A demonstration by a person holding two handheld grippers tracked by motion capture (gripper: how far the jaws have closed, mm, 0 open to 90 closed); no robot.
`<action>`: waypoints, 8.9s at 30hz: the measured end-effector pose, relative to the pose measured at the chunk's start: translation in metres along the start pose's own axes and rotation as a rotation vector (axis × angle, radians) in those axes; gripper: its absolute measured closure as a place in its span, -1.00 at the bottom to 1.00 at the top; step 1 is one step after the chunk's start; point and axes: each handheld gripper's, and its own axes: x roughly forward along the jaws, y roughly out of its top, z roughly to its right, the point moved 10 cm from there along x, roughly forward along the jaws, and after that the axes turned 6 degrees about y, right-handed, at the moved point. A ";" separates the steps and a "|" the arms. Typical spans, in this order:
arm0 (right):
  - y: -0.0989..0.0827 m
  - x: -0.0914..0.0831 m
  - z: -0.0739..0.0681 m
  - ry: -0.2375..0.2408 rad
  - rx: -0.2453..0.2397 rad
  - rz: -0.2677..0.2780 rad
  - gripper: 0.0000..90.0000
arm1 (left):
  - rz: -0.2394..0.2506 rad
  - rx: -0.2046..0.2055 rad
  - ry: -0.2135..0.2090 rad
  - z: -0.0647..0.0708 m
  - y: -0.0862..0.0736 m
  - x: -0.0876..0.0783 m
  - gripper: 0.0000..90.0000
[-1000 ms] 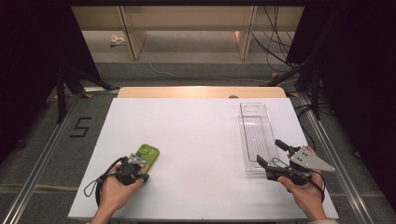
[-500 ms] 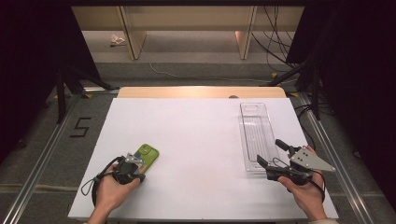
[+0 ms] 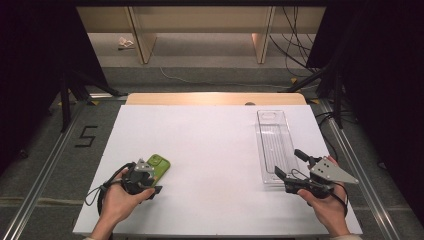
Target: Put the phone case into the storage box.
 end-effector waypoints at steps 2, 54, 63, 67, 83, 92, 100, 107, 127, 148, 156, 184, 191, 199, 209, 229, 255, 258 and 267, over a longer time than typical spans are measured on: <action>0.000 0.000 0.000 0.001 0.001 0.001 -0.72 | 0.002 0.015 0.033 -0.005 0.004 -0.001 -0.16; 0.001 0.000 0.002 -0.005 0.005 0.000 -0.72 | -0.190 0.023 0.130 -0.050 0.009 0.038 -0.99; 0.002 0.000 0.002 -0.005 0.005 0.001 -0.72 | -0.213 0.033 0.149 -0.054 0.007 0.038 -0.99; 0.002 0.000 0.001 -0.005 0.006 0.002 -0.72 | -0.229 0.045 0.146 -0.054 0.007 0.039 -0.98; 0.001 0.000 0.001 -0.003 0.004 -0.001 -0.72 | -0.286 0.038 0.116 -0.051 -0.002 0.044 -0.90; 0.001 0.000 0.001 -0.001 0.004 -0.001 -0.72 | -0.311 -0.027 0.095 -0.050 -0.004 0.043 -0.79; 0.001 0.000 0.001 -0.001 0.004 -0.002 -0.72 | -0.328 -0.064 0.102 -0.050 -0.005 0.043 -0.79; 0.001 0.000 0.000 0.001 0.004 -0.002 -0.72 | -0.328 -0.065 0.098 -0.050 -0.005 0.043 -0.75; 0.002 -0.001 0.000 0.001 0.003 0.001 -0.72 | -0.328 -0.077 0.081 -0.049 -0.005 0.042 -0.66; 0.003 -0.001 0.000 0.000 0.003 0.002 -0.72 | -0.308 -0.069 0.060 -0.044 -0.003 0.040 -0.64; 0.003 -0.001 0.001 -0.001 0.004 0.002 -0.72 | -0.267 -0.056 0.052 -0.042 0.005 0.033 -0.64; 0.005 0.000 -0.002 0.004 0.004 0.006 -0.74 | 0.049 -0.105 0.111 -0.034 0.051 0.017 -0.64; 0.005 0.001 -0.003 0.005 0.001 0.004 -0.75 | 0.099 -0.098 0.122 -0.030 0.058 0.017 -0.64; 0.006 0.001 -0.004 0.005 0.000 0.003 -0.75 | 0.173 -0.089 0.134 -0.025 0.068 0.015 -0.64; 0.007 0.002 -0.006 0.011 -0.004 0.003 -0.75 | 0.254 -0.044 0.130 -0.017 0.077 0.012 -0.64; 0.015 0.008 -0.014 0.033 -0.004 0.012 -0.76 | 0.385 0.008 0.113 -0.002 0.092 0.007 -0.64; 0.026 0.028 -0.032 0.070 -0.029 0.003 -0.96 | 0.457 0.061 0.072 0.027 0.105 0.003 -0.64; 0.029 0.031 -0.034 0.072 -0.025 0.007 -0.96 | 0.463 0.067 0.058 0.032 0.107 0.003 -0.64; 0.034 0.041 -0.039 0.078 -0.023 0.005 -0.95 | 0.476 0.093 0.044 0.043 0.109 0.005 -0.64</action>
